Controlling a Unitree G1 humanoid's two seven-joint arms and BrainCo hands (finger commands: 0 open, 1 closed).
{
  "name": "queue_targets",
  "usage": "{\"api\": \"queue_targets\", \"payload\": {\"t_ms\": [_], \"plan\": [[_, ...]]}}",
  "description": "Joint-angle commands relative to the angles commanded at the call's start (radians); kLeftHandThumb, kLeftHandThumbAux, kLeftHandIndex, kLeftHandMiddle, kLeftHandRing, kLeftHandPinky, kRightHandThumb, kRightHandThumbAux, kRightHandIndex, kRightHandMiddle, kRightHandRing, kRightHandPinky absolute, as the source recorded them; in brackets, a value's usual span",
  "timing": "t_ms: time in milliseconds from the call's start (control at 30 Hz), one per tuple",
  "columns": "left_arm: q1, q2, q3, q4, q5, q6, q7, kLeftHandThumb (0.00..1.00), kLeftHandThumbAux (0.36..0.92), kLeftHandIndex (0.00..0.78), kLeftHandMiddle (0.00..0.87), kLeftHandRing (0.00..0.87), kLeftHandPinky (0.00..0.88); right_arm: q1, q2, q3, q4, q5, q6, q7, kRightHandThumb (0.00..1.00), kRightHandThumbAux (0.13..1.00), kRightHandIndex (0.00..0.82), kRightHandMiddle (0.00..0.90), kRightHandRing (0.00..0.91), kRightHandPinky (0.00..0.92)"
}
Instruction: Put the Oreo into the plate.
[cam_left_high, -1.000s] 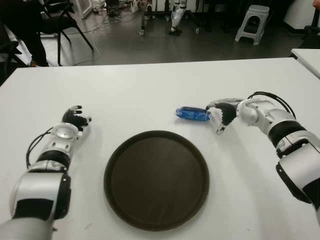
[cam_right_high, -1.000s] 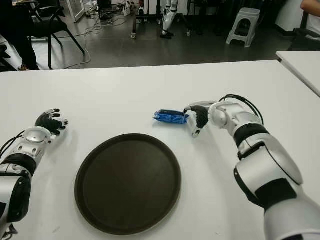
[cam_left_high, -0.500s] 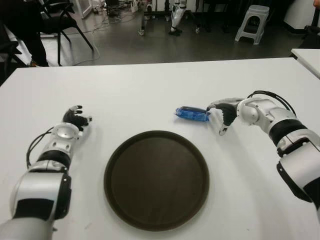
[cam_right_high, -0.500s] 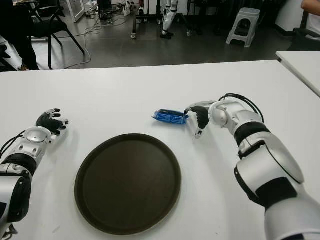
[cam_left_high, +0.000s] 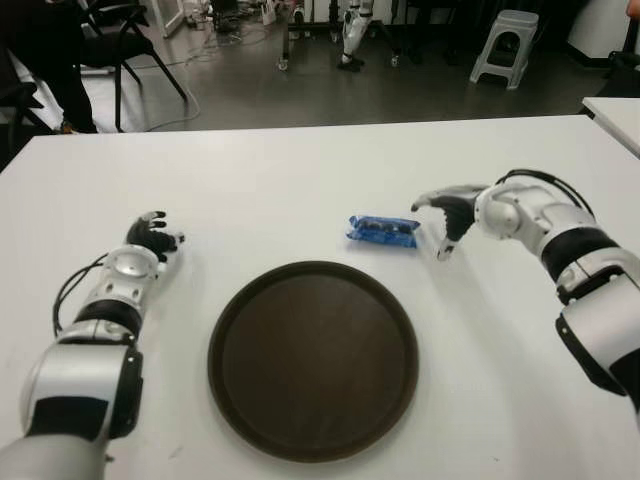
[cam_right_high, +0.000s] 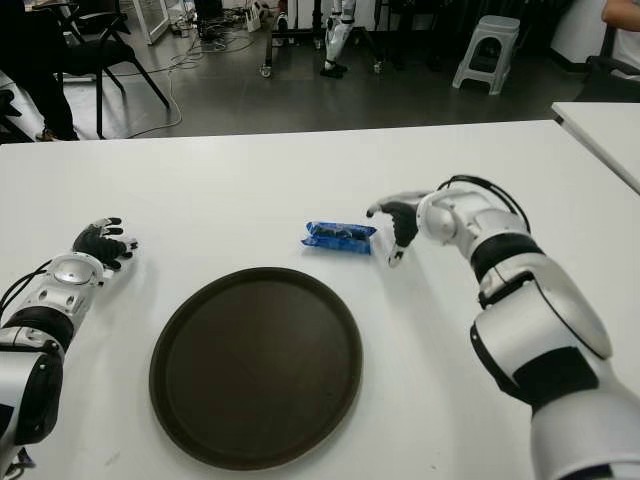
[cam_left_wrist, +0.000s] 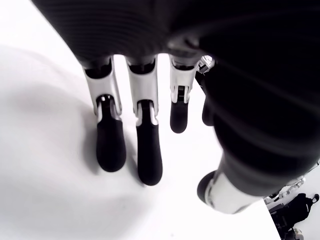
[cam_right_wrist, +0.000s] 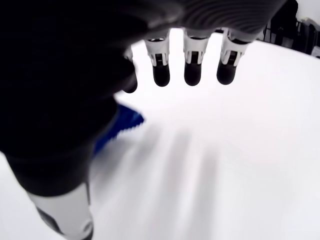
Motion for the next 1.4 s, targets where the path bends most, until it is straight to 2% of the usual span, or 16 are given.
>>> {"api": "queue_targets", "payload": {"t_ms": [433, 500, 567, 700, 1000, 1267, 1400], "plan": [[-0.001, -0.002, 0.000, -0.002, -0.001, -0.001, 0.004, 0.199, 0.810, 0.129, 0.141, 0.173, 0.176, -0.024, 0.028, -0.048, 0.018, 0.014, 0.081, -0.109, 0.000, 0.830, 0.003, 0.027, 0.028, 0.019], [-0.001, -0.002, -0.001, -0.002, 0.000, -0.002, 0.004, 0.204, 0.810, 0.133, 0.142, 0.174, 0.175, -0.030, 0.041, -0.048, 0.021, 0.011, 0.100, -0.123, 0.000, 0.834, 0.007, 0.028, 0.031, 0.020], [0.000, -0.001, -0.004, -0.002, 0.003, -0.002, 0.007, 0.200, 0.805, 0.129, 0.144, 0.174, 0.169, -0.031, 0.078, -0.054, 0.020, 0.016, 0.149, -0.148, 0.000, 0.842, 0.018, 0.033, 0.040, 0.026], [-0.001, -0.001, -0.005, -0.003, 0.004, -0.002, 0.006, 0.176, 0.797, 0.121, 0.148, 0.173, 0.159, -0.015, 0.117, -0.068, 0.004, 0.029, 0.191, -0.186, 0.000, 0.844, 0.040, 0.048, 0.059, 0.040], [-0.004, -0.001, -0.009, -0.004, 0.007, 0.005, 0.008, 0.148, 0.806, 0.126, 0.155, 0.178, 0.150, -0.003, 0.149, -0.093, 0.005, 0.046, 0.223, -0.228, 0.000, 0.814, 0.055, 0.071, 0.078, 0.057], [-0.002, -0.004, 0.000, -0.006, -0.002, 0.001, 0.003, 0.165, 0.798, 0.109, 0.154, 0.173, 0.142, 0.002, 0.166, -0.114, -0.012, 0.066, 0.249, -0.206, 0.000, 0.802, 0.047, 0.073, 0.071, 0.041], [0.001, -0.001, 0.003, 0.002, 0.000, -0.006, 0.006, 0.168, 0.805, 0.126, 0.161, 0.185, 0.169, 0.003, 0.199, -0.132, -0.008, 0.080, 0.319, -0.198, 0.000, 0.805, 0.041, 0.062, 0.057, 0.031]]}}
